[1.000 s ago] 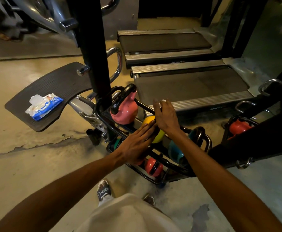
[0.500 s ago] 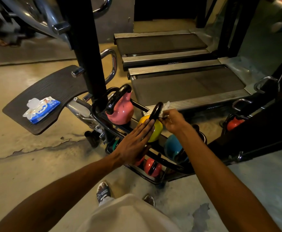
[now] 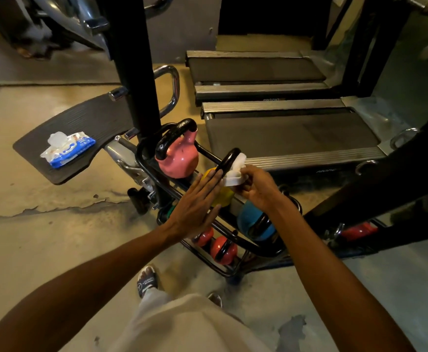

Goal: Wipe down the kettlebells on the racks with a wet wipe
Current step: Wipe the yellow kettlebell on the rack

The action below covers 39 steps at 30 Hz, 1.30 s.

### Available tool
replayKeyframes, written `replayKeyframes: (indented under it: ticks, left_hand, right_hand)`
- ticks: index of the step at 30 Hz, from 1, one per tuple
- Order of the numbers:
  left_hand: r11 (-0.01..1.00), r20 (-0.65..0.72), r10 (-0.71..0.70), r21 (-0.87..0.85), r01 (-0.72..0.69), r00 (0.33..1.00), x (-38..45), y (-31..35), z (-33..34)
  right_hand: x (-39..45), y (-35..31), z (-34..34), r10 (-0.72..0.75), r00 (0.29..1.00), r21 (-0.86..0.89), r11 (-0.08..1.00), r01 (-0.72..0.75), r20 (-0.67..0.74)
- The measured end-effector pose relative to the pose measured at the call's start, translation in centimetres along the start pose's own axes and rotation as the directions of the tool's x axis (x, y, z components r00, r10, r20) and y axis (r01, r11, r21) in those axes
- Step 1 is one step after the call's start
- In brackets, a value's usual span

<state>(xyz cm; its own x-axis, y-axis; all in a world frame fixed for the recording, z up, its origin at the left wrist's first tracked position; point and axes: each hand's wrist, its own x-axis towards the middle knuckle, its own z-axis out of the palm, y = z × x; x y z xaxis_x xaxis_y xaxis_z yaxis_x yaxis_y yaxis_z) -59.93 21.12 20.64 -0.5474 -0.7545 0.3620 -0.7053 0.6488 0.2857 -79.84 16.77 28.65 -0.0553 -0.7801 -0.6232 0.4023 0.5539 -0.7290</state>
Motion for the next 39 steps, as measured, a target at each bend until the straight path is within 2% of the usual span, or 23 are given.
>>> replayKeyframes:
  ticks: [4, 7, 9, 12, 16, 20, 24, 26, 28, 31, 33, 37, 39]
  left_hand:
    - [0.96, -0.13, -0.22, -0.204, 0.192, 0.967, 0.8, 2.4, -0.7]
    - [0.857, -0.235, -0.433, -0.406, 0.317, 0.87, 1.7, 4.2, -2.4]
    - [0.788, -0.243, -0.519, -0.507, 0.349, 0.819, 2.5, 4.8, -3.5]
    - [0.65, -0.165, -0.601, -0.67, 0.358, 0.782, 4.1, 4.3, -4.8]
    - [0.402, 0.118, -0.57, -0.823, 0.401, 0.813, 5.1, 3.2, -6.2]
    - [0.326, 0.217, -0.555, -0.831, 0.45, 0.803, 3.9, 2.6, -6.6]
    - [0.022, 0.319, -0.647, -0.9, 0.435, 0.692, 2.6, 2.3, -7.1]
    - [-0.06, 0.358, -0.664, -0.901, 0.43, 0.657, 2.1, 2.0, -7.0]
    - [-0.08, 0.363, -0.663, -0.904, 0.419, 0.655, 1.6, 2.0, -6.9]
    - [-0.03, 0.352, -0.611, -0.905, 0.424, 0.709, 1.0, 2.6, -6.9]
    - [0.021, 0.36, -0.566, -0.893, 0.449, 0.742, 0.8, 3.3, -7.0]
    - [0.085, 0.373, -0.495, -0.878, 0.471, 0.785, 0.2, 4.1, -6.7]
    - [0.084, 0.385, -0.489, -0.873, 0.481, 0.783, -0.1, 4.2, -6.4]
  right_hand:
    - [-0.5, 0.3, -0.4, -0.064, 0.997, -0.044, 0.997, 0.066, 0.047]
    - [-0.9, 0.7, -0.7, -0.109, 0.991, -0.063, 0.992, 0.114, 0.074]
    - [-1.2, 1.1, -1.1, -0.126, 0.986, -0.072, 0.988, 0.134, 0.111]
    - [-1.8, 1.6, -1.7, -0.133, 0.975, -0.094, 0.984, 0.152, 0.178]
    - [-3.2, 1.9, -2.0, -0.218, 0.948, -0.205, 0.942, 0.266, 0.232]
    - [-5.3, 2.9, -1.5, -0.34, 0.934, -0.243, 0.902, 0.357, 0.111]
    - [-7.6, 4.5, -0.7, -0.438, 0.899, -0.259, 0.87, 0.419, -0.02]
    - [-9.0, 5.3, -0.5, -0.449, 0.891, -0.246, 0.873, 0.422, -0.066]
    - [-10.3, 6.1, -0.4, -0.415, 0.91, -0.279, 0.876, 0.395, -0.015]
    - [-11.6, 7.5, -0.9, -0.27, 0.957, -0.388, 0.875, 0.289, 0.103]
    - [-12.1, 8.3, -1.0, -0.249, 0.961, -0.445, 0.852, 0.276, 0.119]
    - [-13.4, 8.5, -0.6, -0.214, 0.976, -0.23, 0.952, 0.2, -0.038]
    - [-14.0, 8.4, -0.7, -0.161, 0.986, -0.149, 0.977, 0.152, -0.051]
